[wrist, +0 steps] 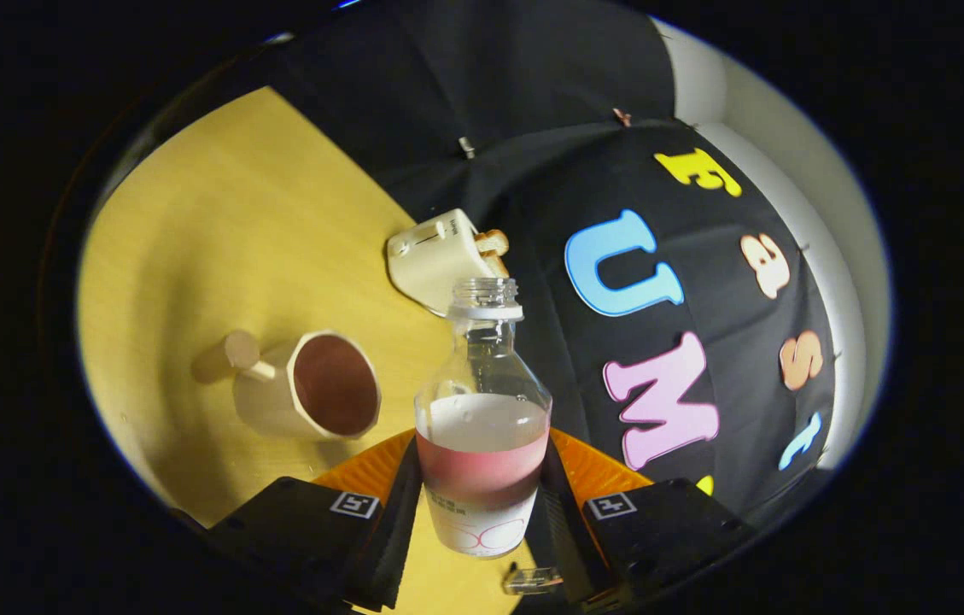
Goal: Take the bottle from table, then pour the juice into the cup, finally place the bottle on the coaster
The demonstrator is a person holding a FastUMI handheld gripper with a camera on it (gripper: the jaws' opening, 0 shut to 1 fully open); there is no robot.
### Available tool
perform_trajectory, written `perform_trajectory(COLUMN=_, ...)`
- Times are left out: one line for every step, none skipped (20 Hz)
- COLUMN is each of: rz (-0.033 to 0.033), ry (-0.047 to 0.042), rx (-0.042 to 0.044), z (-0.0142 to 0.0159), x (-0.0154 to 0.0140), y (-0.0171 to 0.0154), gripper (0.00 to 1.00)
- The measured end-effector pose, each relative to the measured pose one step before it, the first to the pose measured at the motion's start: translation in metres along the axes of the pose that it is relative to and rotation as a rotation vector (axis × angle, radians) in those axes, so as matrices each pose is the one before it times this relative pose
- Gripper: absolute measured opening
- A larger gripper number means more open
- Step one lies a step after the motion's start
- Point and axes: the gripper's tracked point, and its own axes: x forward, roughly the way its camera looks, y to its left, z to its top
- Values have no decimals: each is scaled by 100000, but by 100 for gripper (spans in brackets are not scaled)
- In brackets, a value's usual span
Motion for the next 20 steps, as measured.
perform_trajectory(rz=418, ry=-634, rx=8164, z=-71, x=44, y=76, gripper=73)
perform_trajectory(rz=19, ry=-606, rx=8235, z=64, x=48, y=-210, gripper=73)
perform_trajectory(rz=-266, ry=-546, rx=8546, z=-151, x=48, y=-35, gripper=73)
perform_trajectory(rz=-781, ry=-365, rx=9205, z=-177, x=101, y=-442, gripper=73)
perform_trajectory(rz=-1068, ry=-730, rx=9684, z=-139, x=96, y=-602, gripper=73)
perform_trajectory(rz=-896, ry=-1269, rx=9781, z=321, x=246, y=-602, gripper=73)
perform_trajectory(rz=-469, ry=-1584, rx=9433, z=562, x=253, y=-571, gripper=73)
perform_trajectory(rz=-244, ry=-1367, rx=8486, z=490, x=309, y=-676, gripper=73)
perform_trajectory(rz=224, ry=-1786, rx=7432, z=480, x=359, y=-536, gripper=73)
perform_trajectory(rz=259, ry=-2176, rx=5761, z=702, x=253, y=-464, gripper=73)
perform_trajectory(rz=156, ry=-2152, rx=4193, z=690, x=281, y=-269, gripper=73)
perform_trajectory(rz=-412, ry=-2025, rx=3135, z=495, x=453, y=-604, gripper=73)
perform_trajectory(rz=-550, ry=-1721, rx=2839, z=176, x=453, y=-837, gripper=72)
perform_trajectory(rz=-402, ry=-806, rx=2875, z=139, x=287, y=-814, gripper=73)
perform_trajectory(rz=-1013, ry=-841, rx=2270, z=-356, x=562, y=-908, gripper=73)
perform_trajectory(rz=-1386, ry=-452, rx=1759, z=-358, x=579, y=-945, gripper=73)
perform_trajectory(rz=-1210, ry=148, rx=1391, z=-604, x=616, y=-849, gripper=73)
perform_trajectory(rz=-884, ry=618, rx=1305, z=-858, x=731, y=-932, gripper=73)
perform_trajectory(rz=-1421, ry=785, rx=1153, z=-878, x=673, y=-603, gripper=73)
perform_trajectory(rz=-1931, ry=848, rx=414, z=-974, x=697, y=-1039, gripper=73)
